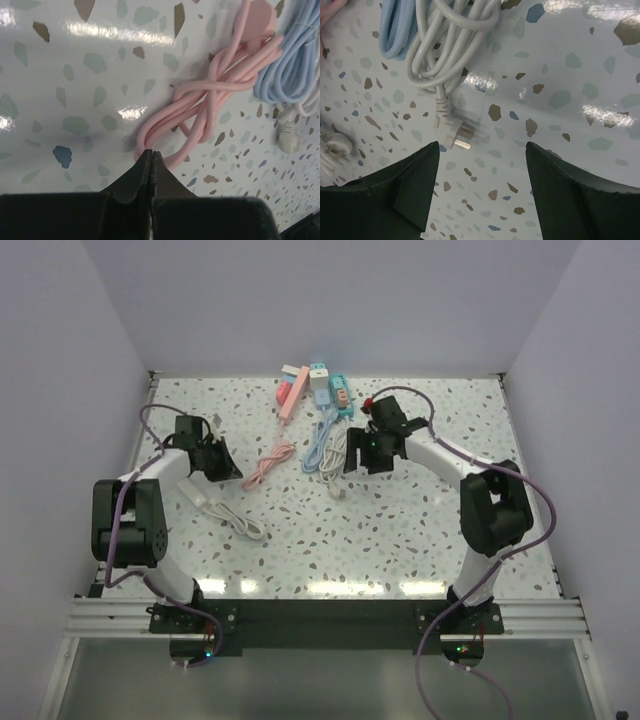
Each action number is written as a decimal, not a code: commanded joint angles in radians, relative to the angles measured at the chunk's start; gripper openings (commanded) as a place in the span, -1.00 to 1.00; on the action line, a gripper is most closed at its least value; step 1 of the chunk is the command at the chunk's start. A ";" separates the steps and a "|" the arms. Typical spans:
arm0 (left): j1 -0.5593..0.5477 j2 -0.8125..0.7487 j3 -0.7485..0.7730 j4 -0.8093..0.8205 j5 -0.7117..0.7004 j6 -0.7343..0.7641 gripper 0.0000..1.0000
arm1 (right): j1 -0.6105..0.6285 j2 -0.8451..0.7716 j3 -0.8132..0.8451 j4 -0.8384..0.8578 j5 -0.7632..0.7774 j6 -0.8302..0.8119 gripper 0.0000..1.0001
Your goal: Pull the plug off the socket
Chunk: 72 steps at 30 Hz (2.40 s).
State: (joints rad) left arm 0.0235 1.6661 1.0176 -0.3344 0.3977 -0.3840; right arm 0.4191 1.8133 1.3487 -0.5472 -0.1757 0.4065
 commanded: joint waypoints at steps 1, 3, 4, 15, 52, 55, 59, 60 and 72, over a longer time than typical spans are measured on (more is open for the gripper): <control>-0.007 -0.023 -0.085 0.035 -0.057 -0.022 -1.00 | 0.023 0.009 0.046 -0.014 0.008 -0.015 0.47; -0.007 -0.061 -0.131 0.049 -0.072 -0.035 -1.00 | 0.027 0.015 0.043 -0.014 0.010 -0.014 0.47; -0.007 -0.071 -0.149 0.044 -0.092 -0.044 -1.00 | 0.029 0.015 0.041 -0.014 0.010 -0.012 0.47; 0.090 -0.281 -0.261 -0.123 -0.393 -0.158 -1.00 | 0.029 0.106 0.140 -0.034 0.082 -0.018 0.54; 0.010 -0.348 -0.095 0.024 0.151 -0.104 -1.00 | 0.171 -0.189 -0.396 -0.036 -0.080 0.098 -1.00; -0.010 -0.348 -0.128 0.060 0.162 -0.119 -1.00 | 0.323 -0.212 -0.451 -0.020 -0.152 0.123 -1.00; -0.014 -0.350 -0.166 0.083 0.179 -0.133 -1.00 | 0.562 -0.201 -0.490 0.018 -0.206 0.198 -1.00; -0.014 -0.353 -0.174 0.093 0.187 -0.135 -1.00 | 0.595 -0.216 -0.494 0.029 -0.208 0.243 -1.00; -0.051 -0.333 -0.267 0.179 0.214 -0.156 -0.95 | 0.676 -0.283 -0.174 -0.226 0.243 0.221 0.76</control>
State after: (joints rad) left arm -0.0216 1.3384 0.7502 -0.2356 0.5797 -0.5194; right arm 1.1023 1.5509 1.0092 -0.6800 -0.1165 0.6674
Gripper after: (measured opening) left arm 0.015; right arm 0.854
